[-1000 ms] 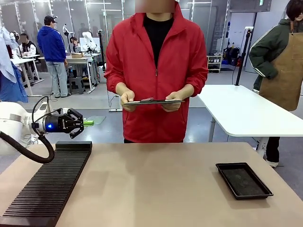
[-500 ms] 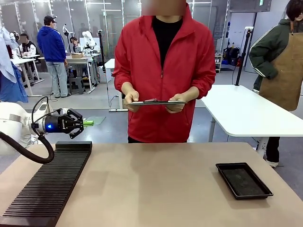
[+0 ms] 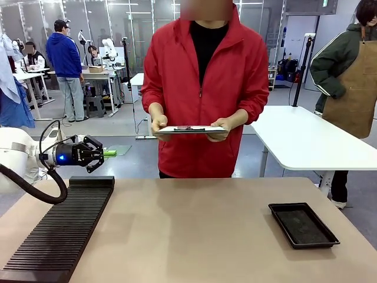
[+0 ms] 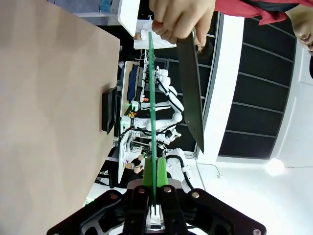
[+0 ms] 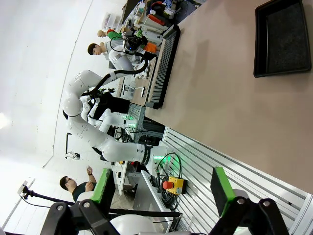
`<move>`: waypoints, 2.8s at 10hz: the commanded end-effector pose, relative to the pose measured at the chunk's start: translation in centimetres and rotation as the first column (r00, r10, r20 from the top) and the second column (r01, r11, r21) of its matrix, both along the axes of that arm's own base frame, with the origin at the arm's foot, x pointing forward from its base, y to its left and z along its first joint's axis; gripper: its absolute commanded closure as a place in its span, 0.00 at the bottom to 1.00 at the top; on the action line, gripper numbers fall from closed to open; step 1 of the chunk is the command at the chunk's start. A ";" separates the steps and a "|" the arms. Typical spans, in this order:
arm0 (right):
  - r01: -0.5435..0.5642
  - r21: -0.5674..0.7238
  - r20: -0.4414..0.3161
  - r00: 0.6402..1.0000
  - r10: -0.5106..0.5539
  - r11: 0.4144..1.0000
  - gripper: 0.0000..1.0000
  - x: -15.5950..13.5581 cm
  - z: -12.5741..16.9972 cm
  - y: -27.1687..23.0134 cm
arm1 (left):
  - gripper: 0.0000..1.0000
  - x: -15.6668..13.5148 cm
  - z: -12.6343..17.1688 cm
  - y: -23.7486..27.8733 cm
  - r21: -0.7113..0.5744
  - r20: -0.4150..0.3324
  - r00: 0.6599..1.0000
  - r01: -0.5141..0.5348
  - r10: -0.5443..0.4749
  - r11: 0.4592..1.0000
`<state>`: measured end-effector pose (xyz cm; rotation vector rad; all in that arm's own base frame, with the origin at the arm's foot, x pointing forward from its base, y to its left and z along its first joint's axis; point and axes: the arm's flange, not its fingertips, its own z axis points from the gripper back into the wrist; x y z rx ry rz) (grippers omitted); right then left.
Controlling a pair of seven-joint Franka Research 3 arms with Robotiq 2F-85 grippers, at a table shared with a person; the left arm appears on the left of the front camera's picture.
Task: Inspect the PCB.
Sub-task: Release the Blank PCB you were holding.
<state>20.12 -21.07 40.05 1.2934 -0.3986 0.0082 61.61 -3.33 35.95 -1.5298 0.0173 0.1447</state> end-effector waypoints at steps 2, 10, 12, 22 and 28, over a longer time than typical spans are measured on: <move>0.001 0.005 0.010 1.000 -0.001 1.000 0.00 -0.1 0.2 0.0 | 0.97 -0.3 0.2 0.0 -0.005 0.001 1.000 0.011 -0.011 1.000; 0.001 0.005 0.010 1.000 -0.001 1.000 0.00 -0.1 0.2 0.0 | 0.97 -0.3 0.2 0.0 -0.005 0.001 1.000 0.011 -0.011 1.000; 0.001 0.005 0.010 1.000 -0.001 1.000 0.00 -0.1 0.2 0.0 | 0.97 -0.3 0.2 0.0 -0.005 0.001 1.000 0.011 -0.011 1.000; 0.001 0.005 0.010 1.000 -0.001 1.000 0.00 -0.1 0.2 0.0 | 0.48 -0.1 0.0 0.2 -0.007 -0.007 1.000 0.010 -0.011 1.000; 0.001 0.005 0.010 1.000 -0.001 1.000 0.00 -0.1 0.2 0.0 | 0.00 -0.1 -0.4 0.1 -0.007 -0.014 1.000 0.010 -0.010 1.000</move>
